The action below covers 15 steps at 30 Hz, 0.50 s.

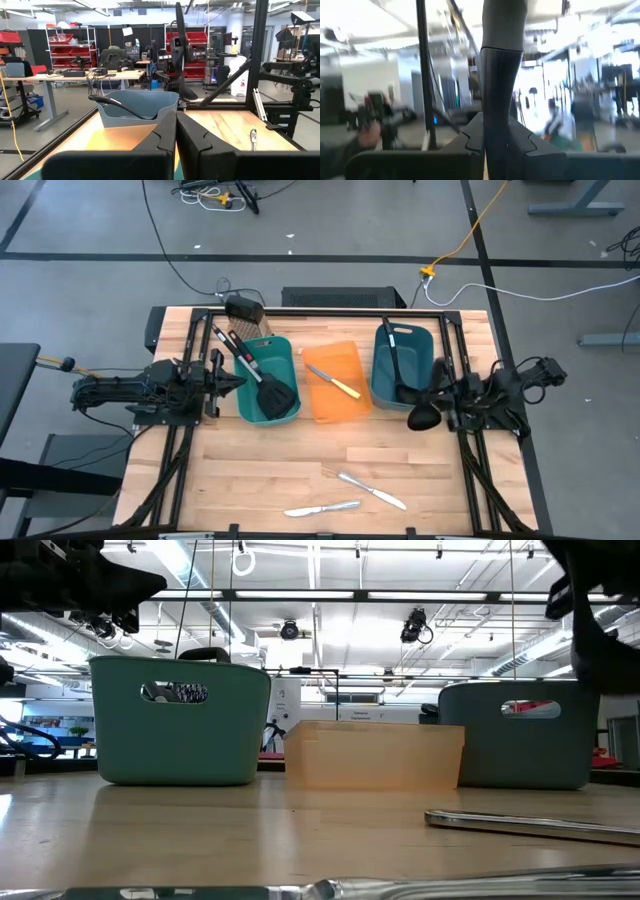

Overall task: Pick & Place Kitchen Items
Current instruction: Put the black serving spoon into the blue bin

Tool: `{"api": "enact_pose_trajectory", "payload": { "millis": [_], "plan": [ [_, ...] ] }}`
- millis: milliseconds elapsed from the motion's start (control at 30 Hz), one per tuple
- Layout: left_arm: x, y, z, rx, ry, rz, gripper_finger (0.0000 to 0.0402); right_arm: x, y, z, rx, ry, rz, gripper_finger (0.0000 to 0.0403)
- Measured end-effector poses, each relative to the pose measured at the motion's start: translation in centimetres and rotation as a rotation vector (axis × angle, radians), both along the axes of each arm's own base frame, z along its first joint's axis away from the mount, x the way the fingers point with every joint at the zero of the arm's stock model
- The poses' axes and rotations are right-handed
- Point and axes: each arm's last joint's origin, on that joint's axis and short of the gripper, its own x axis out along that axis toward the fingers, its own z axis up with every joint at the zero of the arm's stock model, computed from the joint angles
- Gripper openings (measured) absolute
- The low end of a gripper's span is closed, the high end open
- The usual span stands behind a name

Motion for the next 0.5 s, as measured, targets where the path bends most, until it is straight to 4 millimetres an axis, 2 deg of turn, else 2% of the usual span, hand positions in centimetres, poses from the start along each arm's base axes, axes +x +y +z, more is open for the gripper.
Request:
{"api": "enact_pose_trajectory", "payload": {
  "millis": [200, 333, 500],
  "plan": [
    [0.0, 0.0, 0.0, 0.0, -0.005, 0.0, 0.0016, -0.6, -0.4, 3.2, -0.012, -0.045, -0.061, 0.0041],
    [0.0, 0.0, 0.1, -0.001, -0.006, 0.001, 0.0016, 0.1, -0.2, 5.3, -0.054, -0.009, -0.092, 0.0041],
    [0.0, 0.0, 0.1, -0.001, -0.008, 0.004, 0.0016, 1.5, 0.0, 8.4, -0.079, 0.08, -0.241, 0.0041]
  ]
}}
